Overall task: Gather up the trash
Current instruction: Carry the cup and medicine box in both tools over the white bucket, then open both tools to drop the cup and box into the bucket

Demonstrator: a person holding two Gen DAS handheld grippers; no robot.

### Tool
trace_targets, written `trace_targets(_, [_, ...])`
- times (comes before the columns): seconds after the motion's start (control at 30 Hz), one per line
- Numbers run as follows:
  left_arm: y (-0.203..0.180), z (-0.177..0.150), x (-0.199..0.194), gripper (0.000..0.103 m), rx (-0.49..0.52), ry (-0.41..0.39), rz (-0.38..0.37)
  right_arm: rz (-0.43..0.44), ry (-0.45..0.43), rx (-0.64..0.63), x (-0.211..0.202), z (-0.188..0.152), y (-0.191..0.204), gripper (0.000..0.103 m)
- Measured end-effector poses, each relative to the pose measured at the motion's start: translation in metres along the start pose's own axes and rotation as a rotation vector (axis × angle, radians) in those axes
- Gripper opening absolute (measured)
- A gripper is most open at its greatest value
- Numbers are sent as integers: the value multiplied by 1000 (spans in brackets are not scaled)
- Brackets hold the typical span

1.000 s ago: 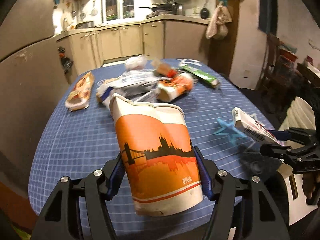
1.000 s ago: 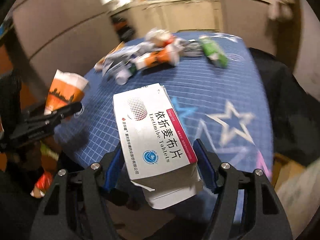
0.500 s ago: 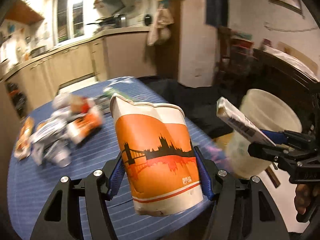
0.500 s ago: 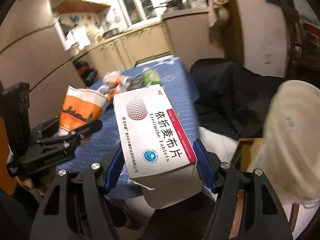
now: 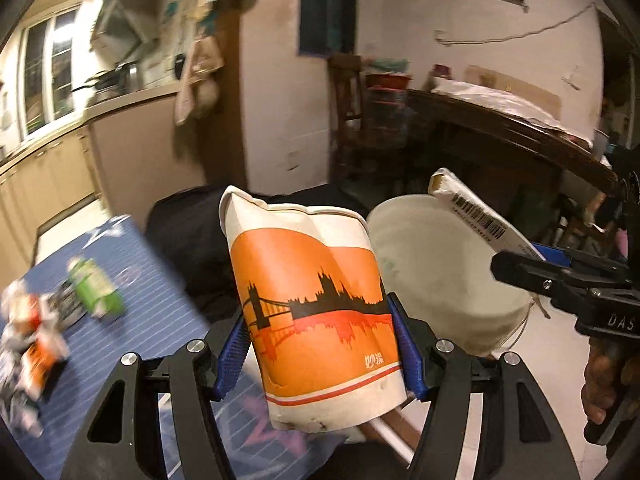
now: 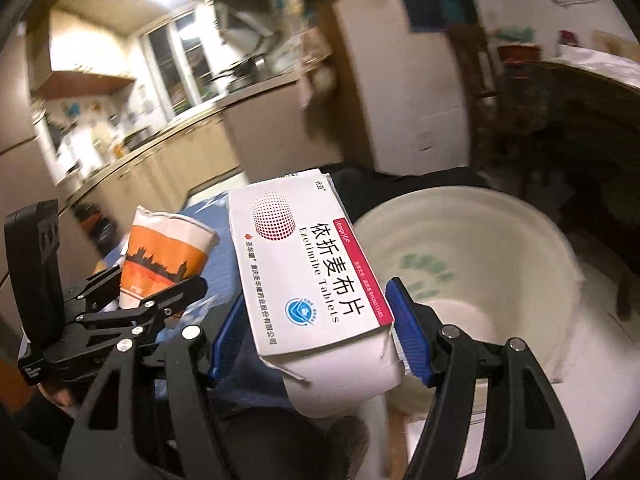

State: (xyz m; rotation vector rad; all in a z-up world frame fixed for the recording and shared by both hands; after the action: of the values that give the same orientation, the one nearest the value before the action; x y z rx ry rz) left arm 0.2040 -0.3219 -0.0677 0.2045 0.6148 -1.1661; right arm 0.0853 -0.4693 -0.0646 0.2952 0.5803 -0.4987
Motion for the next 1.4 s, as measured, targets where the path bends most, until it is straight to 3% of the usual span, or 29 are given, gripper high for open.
trace_targets(0.3, [-33,50,74,65,70,21,-118,-139,-21,92,12,14,-62,64])
trace_targets(0.6, [-55,76,127,65,126,36,-139,-273,18,123,37,16,-98,64])
trace_targets(0.8, [-62,76,155,65,141,68,-136,-323,40,121,48,18,-114,64])
trace_targets(0.97, [-61,73,172,70,144,103,-128,-349,68,94,56,15,-117,65])
trace_targets(1.07, [-57,74,178,83,131,106,-123,-376,74,79,62,16,-118,72])
trace_targets(1.4, [-46,76,172,84,105,99,-103,-366,70,86,61,17,-117,74])
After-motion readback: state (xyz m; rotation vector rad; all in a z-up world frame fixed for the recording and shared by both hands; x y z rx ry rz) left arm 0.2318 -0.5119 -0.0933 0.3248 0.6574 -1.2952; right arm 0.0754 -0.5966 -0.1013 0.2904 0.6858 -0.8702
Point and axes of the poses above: each gripper's, at about its wrist camera, not at the fingertips, and x roughly the way its jaws point, y to its left, z to its top, the point moved 1 cm from there along x, roughly the way its jaws point, and after that the axes turned 14 degrees about -z, right-handed, at the moved point
